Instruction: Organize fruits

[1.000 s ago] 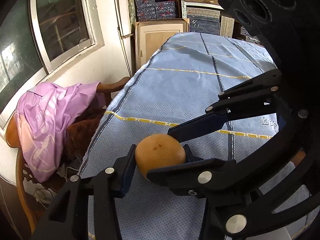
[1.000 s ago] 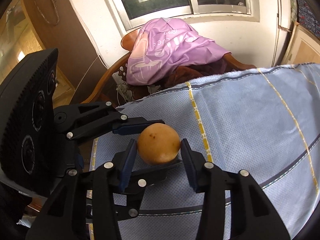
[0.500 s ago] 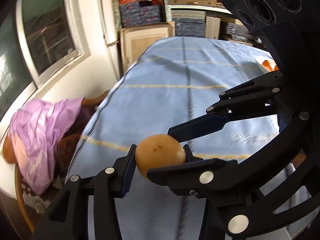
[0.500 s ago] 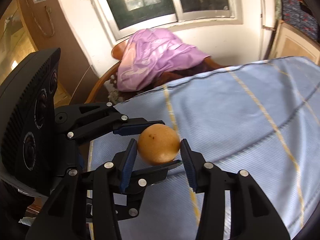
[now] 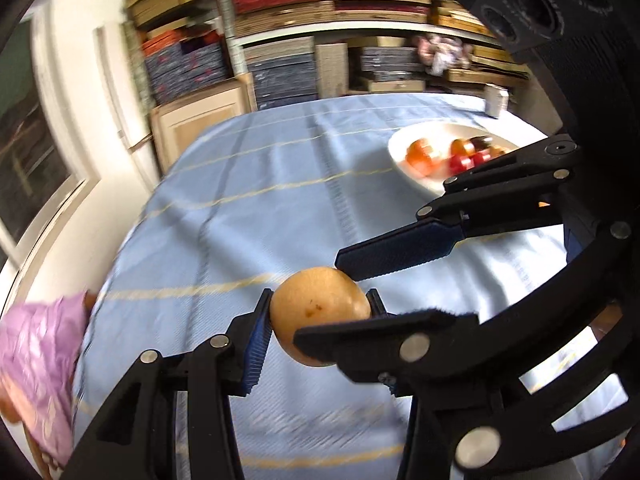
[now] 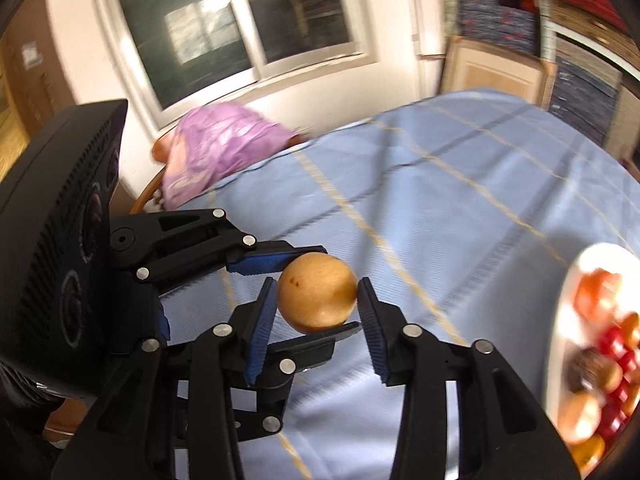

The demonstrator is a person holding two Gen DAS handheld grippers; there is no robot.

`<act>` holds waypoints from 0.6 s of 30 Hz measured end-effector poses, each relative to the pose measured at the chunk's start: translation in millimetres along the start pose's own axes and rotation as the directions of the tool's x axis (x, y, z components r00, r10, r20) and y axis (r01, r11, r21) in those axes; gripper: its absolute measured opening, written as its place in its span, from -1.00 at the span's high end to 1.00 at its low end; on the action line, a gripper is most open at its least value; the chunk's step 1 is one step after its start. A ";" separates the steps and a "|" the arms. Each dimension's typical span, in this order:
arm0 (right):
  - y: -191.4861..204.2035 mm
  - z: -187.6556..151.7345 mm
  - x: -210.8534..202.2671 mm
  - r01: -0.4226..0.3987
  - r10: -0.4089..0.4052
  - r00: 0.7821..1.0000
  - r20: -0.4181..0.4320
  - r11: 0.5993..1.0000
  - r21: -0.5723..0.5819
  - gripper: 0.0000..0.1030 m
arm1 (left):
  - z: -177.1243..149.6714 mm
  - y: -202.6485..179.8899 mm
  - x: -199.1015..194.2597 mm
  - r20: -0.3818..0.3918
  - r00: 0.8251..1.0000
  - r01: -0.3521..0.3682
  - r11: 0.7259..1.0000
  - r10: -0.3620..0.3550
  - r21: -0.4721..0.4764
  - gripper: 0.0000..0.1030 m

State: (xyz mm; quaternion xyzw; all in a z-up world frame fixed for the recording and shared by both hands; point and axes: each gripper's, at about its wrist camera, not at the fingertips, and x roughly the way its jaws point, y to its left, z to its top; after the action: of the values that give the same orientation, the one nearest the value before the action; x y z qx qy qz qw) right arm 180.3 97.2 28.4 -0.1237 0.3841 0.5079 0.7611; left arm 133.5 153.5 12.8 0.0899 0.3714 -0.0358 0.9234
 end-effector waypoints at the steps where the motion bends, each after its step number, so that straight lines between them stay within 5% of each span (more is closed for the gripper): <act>1: -10.1 -3.8 -10.0 0.013 -0.013 1.000 0.013 1.000 0.018 0.32 | 8.4 -9.2 5.2 0.004 1.000 0.012 1.000 -0.012 0.014 0.10; 11: -118.3 -60.9 -80.7 0.136 -0.138 0.990 -0.005 0.976 0.169 0.46 | 54.3 -113.7 68.8 -0.040 0.978 0.207 0.972 -0.204 0.110 0.10; 18: -143.8 -92.0 -86.8 0.128 -0.130 0.991 -0.009 0.957 0.262 0.55 | 58.9 -143.7 79.5 -0.045 0.972 0.234 0.961 -0.229 0.149 0.29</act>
State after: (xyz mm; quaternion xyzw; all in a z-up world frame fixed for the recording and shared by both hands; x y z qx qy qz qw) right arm 246.5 -80.0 -1.0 -0.0449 0.4357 0.4026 0.8038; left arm 211.8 1.2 -20.7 0.1170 0.3882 -0.1707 0.8980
